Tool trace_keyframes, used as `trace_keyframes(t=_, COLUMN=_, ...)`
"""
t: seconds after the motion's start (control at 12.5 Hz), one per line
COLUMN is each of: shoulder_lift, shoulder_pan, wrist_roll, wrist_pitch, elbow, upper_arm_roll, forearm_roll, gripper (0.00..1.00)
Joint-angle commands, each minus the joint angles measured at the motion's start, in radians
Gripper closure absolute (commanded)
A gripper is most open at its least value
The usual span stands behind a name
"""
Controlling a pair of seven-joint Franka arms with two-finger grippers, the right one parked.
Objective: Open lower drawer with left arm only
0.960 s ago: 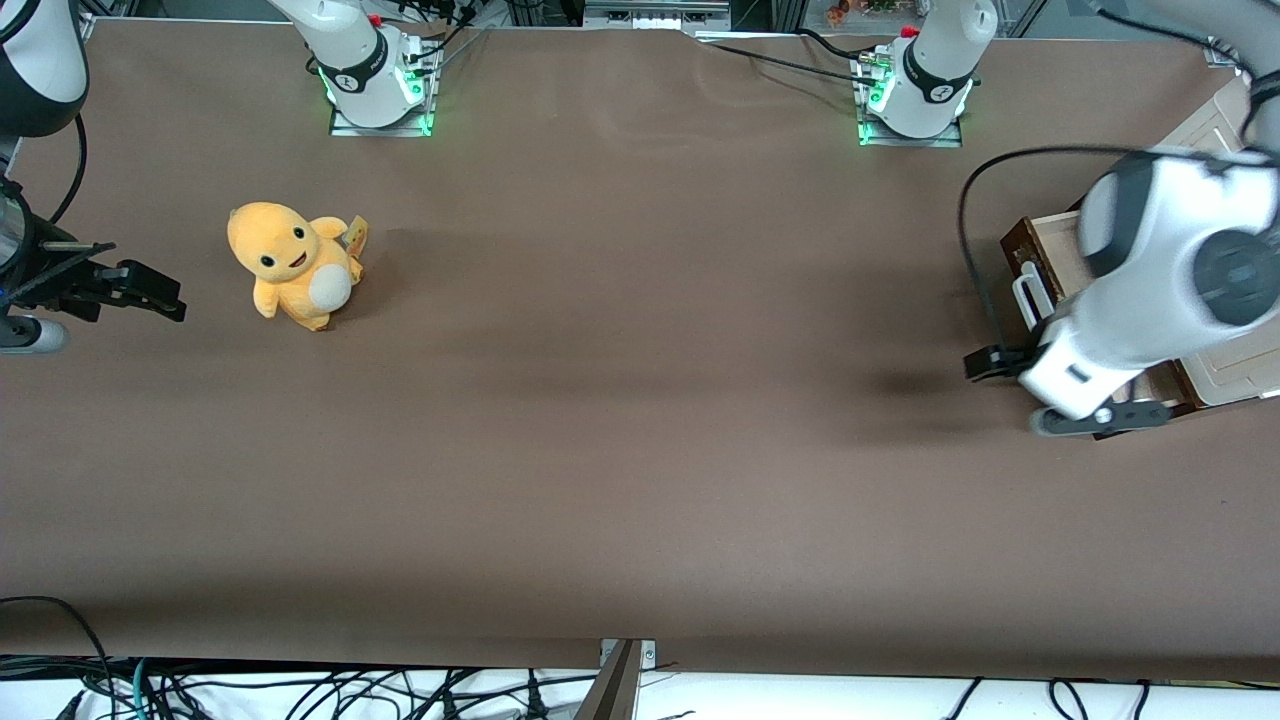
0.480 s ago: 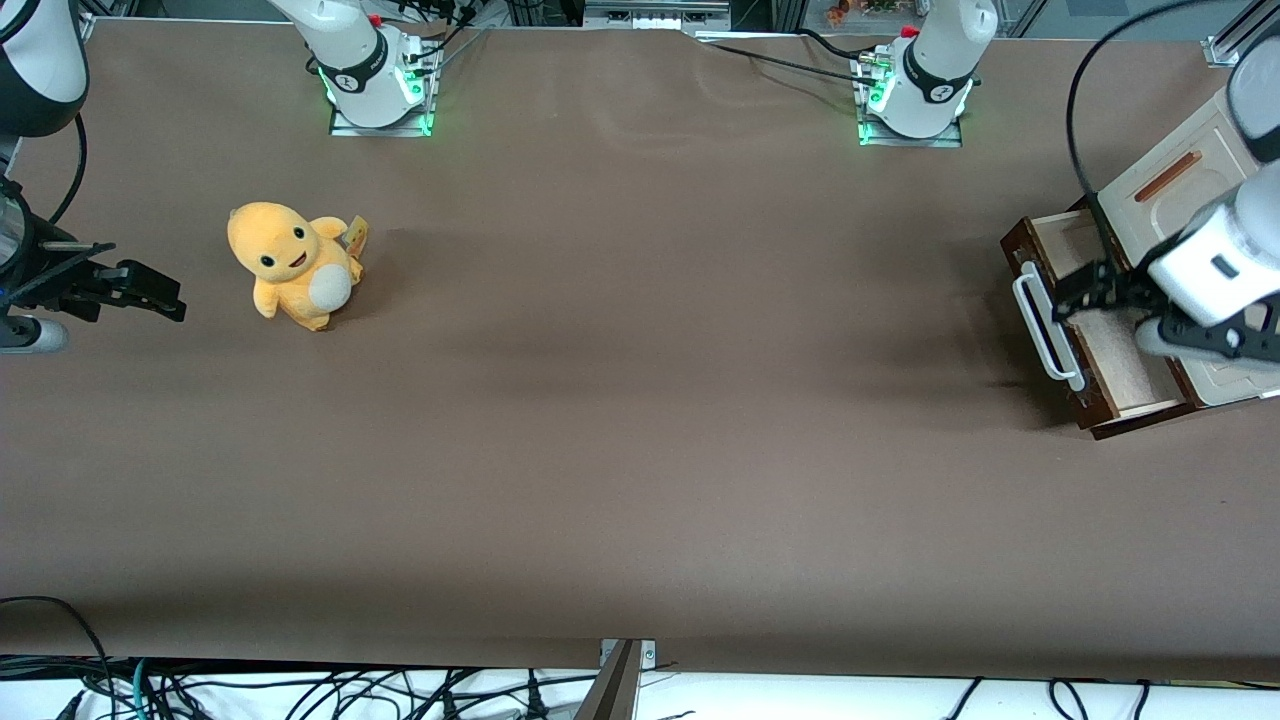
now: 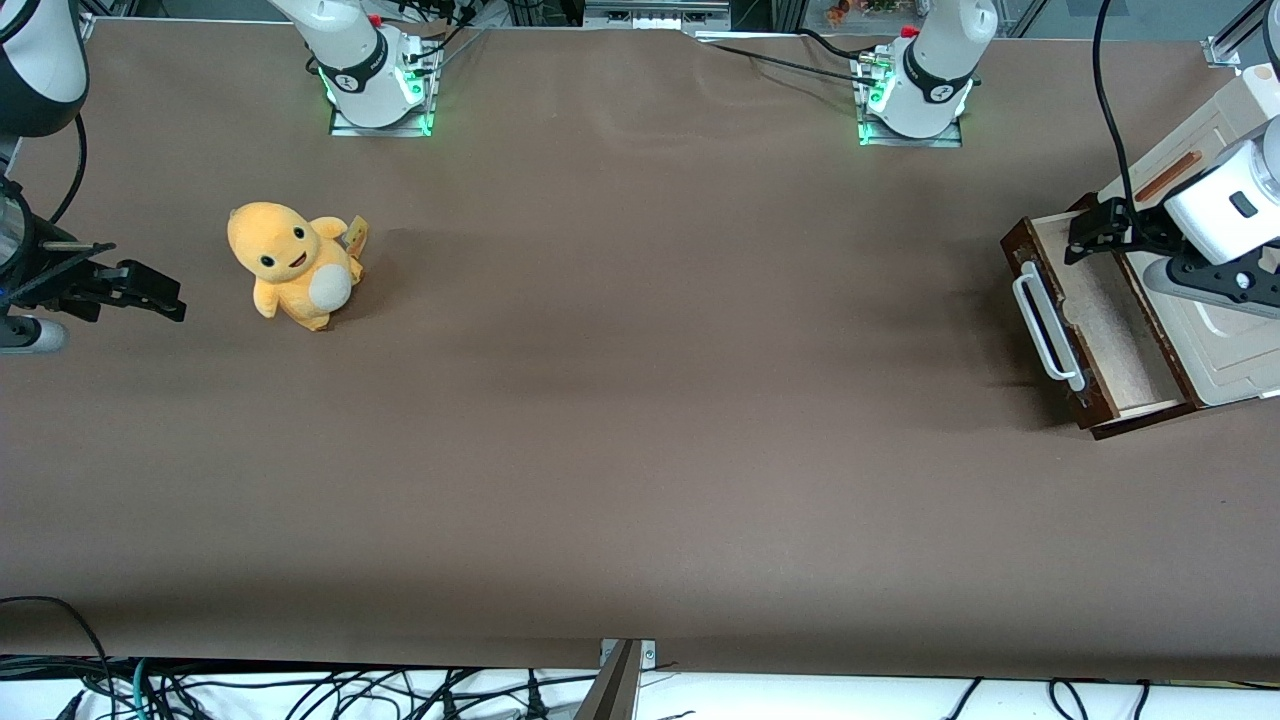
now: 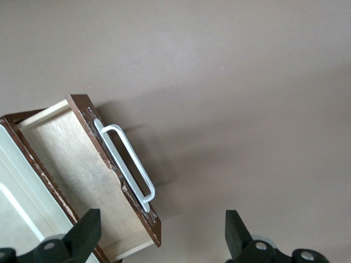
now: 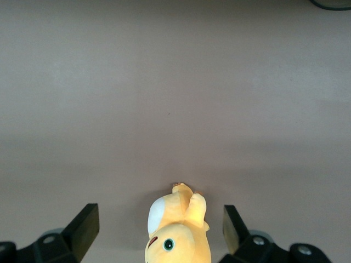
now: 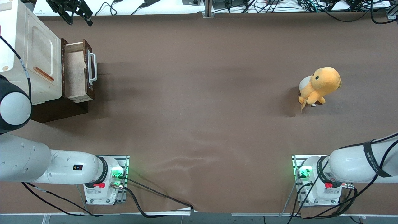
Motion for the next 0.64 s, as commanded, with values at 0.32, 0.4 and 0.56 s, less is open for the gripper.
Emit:
trace_keyframes(t=0.32, shoulder_lift=-0.046, shoulder_pan=-0.003, wrist_roll=-0.004, wrist_pitch=-0.054, elbow=-0.054, upper_arm_roll=-0.004, forearm_roll=0.026, gripper=0.00)
trace_keyframes(t=0.4, shoulder_lift=-0.046, shoulder_pan=-0.003, wrist_roll=-0.004, wrist_pitch=-0.065, elbow=-0.051, upper_arm_roll=-0.006, forearm_roll=0.026, gripper=0.00)
trace_keyframes(t=0.56, shoulder_lift=-0.045, shoulder_pan=-0.003, wrist_roll=-0.004, wrist_pitch=-0.073, elbow=-0.048, upper_arm_roll=-0.006, forearm_roll=0.026, gripper=0.00)
